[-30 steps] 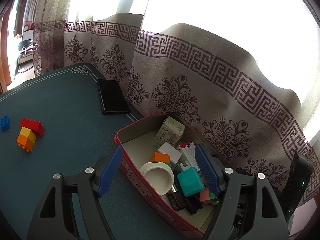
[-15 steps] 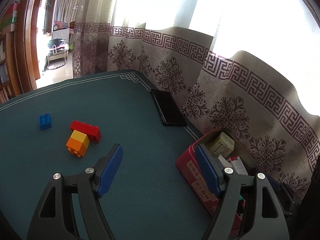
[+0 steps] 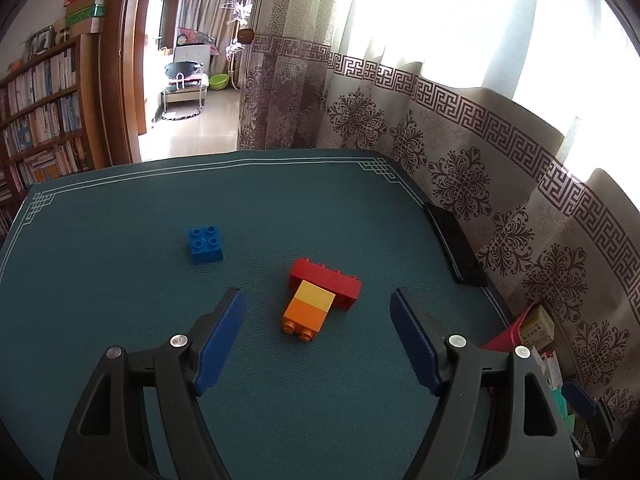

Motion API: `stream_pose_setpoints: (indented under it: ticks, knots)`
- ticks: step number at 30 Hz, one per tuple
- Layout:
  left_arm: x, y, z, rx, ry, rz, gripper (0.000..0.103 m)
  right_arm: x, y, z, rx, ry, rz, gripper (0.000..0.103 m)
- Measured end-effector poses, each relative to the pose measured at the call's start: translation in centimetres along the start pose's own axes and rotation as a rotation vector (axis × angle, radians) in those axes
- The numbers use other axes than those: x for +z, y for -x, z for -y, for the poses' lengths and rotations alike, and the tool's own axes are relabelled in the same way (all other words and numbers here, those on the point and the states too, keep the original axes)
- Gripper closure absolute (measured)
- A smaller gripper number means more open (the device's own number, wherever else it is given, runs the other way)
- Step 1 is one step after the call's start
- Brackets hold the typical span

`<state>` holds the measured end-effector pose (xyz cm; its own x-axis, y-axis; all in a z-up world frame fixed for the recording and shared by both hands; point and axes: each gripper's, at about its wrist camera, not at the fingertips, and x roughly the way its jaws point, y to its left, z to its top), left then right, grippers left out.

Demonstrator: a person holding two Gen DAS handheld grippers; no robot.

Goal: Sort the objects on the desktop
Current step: 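Move both grippers back over the toy bricks on the table, then grasp the blue brick with the left gripper while the right gripper grasps the orange-yellow brick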

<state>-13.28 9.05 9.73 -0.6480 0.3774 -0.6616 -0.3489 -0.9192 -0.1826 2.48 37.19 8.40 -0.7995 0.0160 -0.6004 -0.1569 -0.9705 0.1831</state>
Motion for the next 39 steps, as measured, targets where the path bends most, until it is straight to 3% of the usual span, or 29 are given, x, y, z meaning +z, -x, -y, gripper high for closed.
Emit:
stream_pose_setpoints:
  ticks: [13,27,34,38,39]
  knots:
    - [1.3,-3.8,-7.2,0.130,0.103,-0.030,0.025,0.5,-4.3,-4.9,0.117,0.105,-0.072,0.018]
    - [2.6,-10.9,-8.1,0.197,0.086,-0.105,0.025,0.4,-7.8,-6.1,0.139,0.133,-0.139,0.018]
    - [2.7,-12.6,-8.6,0.203,0.098,-0.094,0.027,0.2,-9.5,-7.2,0.151,0.166,-0.186,0.018]
    - [2.3,-12.9,-8.6,0.248,0.051,-0.088,0.065,0.1,-10.7,-7.7,0.148,0.181,-0.211,0.018]
    - [2.1,-12.7,-8.7,0.243,0.047,-0.082,0.069,0.1,-11.1,-7.8,0.149,0.183,-0.217,0.018]
